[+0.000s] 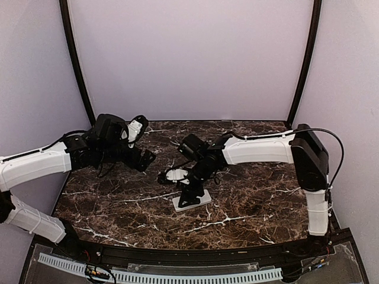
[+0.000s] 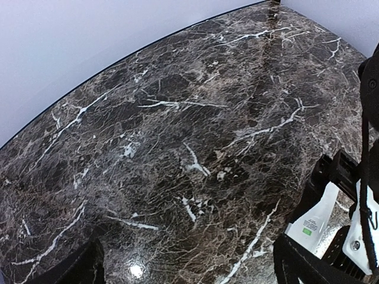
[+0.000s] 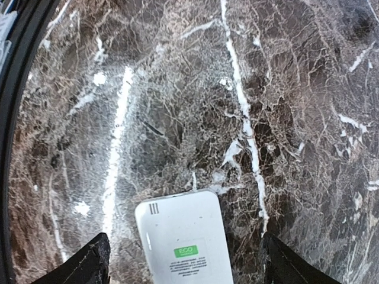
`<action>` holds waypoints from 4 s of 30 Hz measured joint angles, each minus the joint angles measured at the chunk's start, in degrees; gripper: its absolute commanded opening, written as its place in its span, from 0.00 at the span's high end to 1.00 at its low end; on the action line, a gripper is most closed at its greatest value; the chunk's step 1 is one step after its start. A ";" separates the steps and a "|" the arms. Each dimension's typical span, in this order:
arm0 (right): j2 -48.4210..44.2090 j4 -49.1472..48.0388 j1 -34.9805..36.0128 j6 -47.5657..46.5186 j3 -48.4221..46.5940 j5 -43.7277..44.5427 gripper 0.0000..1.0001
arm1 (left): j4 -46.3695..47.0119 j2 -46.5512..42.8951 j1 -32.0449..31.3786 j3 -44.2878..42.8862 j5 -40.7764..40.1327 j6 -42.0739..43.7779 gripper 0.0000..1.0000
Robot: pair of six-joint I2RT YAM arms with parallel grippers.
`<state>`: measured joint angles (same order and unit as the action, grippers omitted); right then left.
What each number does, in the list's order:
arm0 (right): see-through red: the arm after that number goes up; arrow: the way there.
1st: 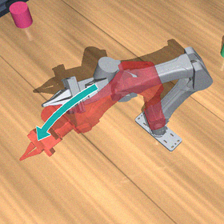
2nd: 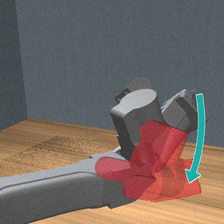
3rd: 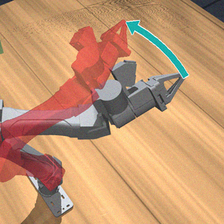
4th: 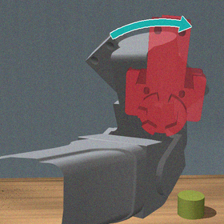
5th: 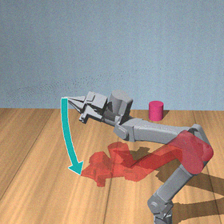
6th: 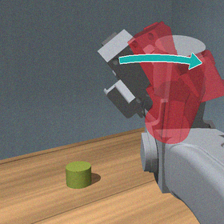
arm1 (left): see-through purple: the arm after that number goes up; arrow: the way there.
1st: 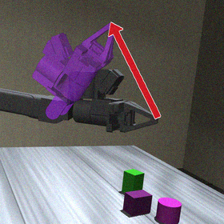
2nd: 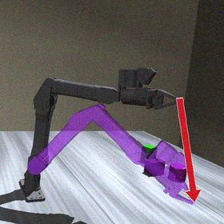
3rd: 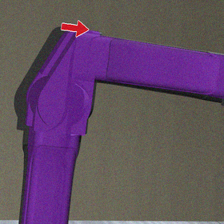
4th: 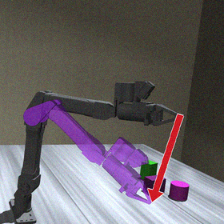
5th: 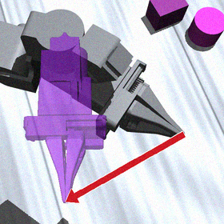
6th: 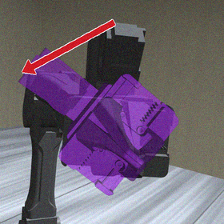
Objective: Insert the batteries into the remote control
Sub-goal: Pick up the remote control from the center of the board, then pass from the right arm to the left, then place the remote control at the center of the board.
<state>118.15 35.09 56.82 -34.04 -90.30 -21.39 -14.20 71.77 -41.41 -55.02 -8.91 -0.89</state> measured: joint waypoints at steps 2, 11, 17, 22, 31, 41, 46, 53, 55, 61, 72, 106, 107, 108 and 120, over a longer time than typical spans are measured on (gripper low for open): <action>2.89 0.35 -0.20 -2.60 -1.46 -0.02 0.16 | 0.07 -0.28 0.98 0.61 -0.09 -0.09 0.01; 7.56 2.82 0.31 -7.76 -3.23 3.13 0.42 | 0.04 -0.55 1.51 1.51 -0.11 0.09 0.01; 7.74 3.82 0.92 -7.41 -4.09 5.01 0.63 | 0.72 -0.68 1.55 1.77 0.31 0.63 0.01; 7.30 4.11 1.03 -5.90 -4.11 5.18 0.69 | 0.90 -1.86 1.55 2.25 0.59 1.60 0.01; -3.50 0.17 -2.05 6.10 -3.80 -5.86 0.79 | 1.97 -4.79 1.64 2.36 8.57 4.57 0.01; -19.10 -50.99 -8.76 46.36 9.01 -22.67 0.90 | 6.64 -5.22 -1.40 -1.66 34.82 9.70 0.01; -16.02 -73.22 -7.58 62.10 16.04 -21.53 0.91 | 13.31 -4.85 -1.99 -2.67 41.20 6.36 0.01; -15.72 -82.88 -7.52 66.58 16.50 -19.37 0.92 | 17.18 -0.96 0.24 -5.18 42.75 -0.02 0.01; -15.72 -83.82 -6.82 66.99 16.50 -19.78 0.93 | 17.53 -0.11 0.39 -5.18 42.71 -0.98 0.01; -15.72 -84.11 -5.44 67.34 16.50 -20.52 0.93 | 18.47 1.62 0.44 -5.68 42.77 -2.99 0.18; -15.72 -85.81 -5.77 65.79 16.50 -21.64 0.86 | 21.16 2.14 0.55 -6.03 46.99 -6.03 0.71; -25.73 -21.84 -11.23 50.62 12.55 17.68 0.01 | -41.22 50.86 0.92 -38.45 13.42 3.26 0.02; -25.64 -21.42 -11.23 50.45 12.28 17.81 0.01 | -41.68 50.95 0.92 -38.64 13.38 3.56 0.01; -25.62 -21.24 -11.26 50.29 12.15 17.97 0.01 | -42.36 51.01 0.92 -38.82 13.40 3.85 0.01; -25.62 -19.71 -16.76 52.63 12.07 17.51 0.02 | -24.98 35.08 2.62 -28.94 18.01 3.15 0.01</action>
<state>92.53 15.38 40.05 18.59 -78.24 -3.88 -39.18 106.85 -38.79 -83.96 9.10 2.26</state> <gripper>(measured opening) 0.986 0.989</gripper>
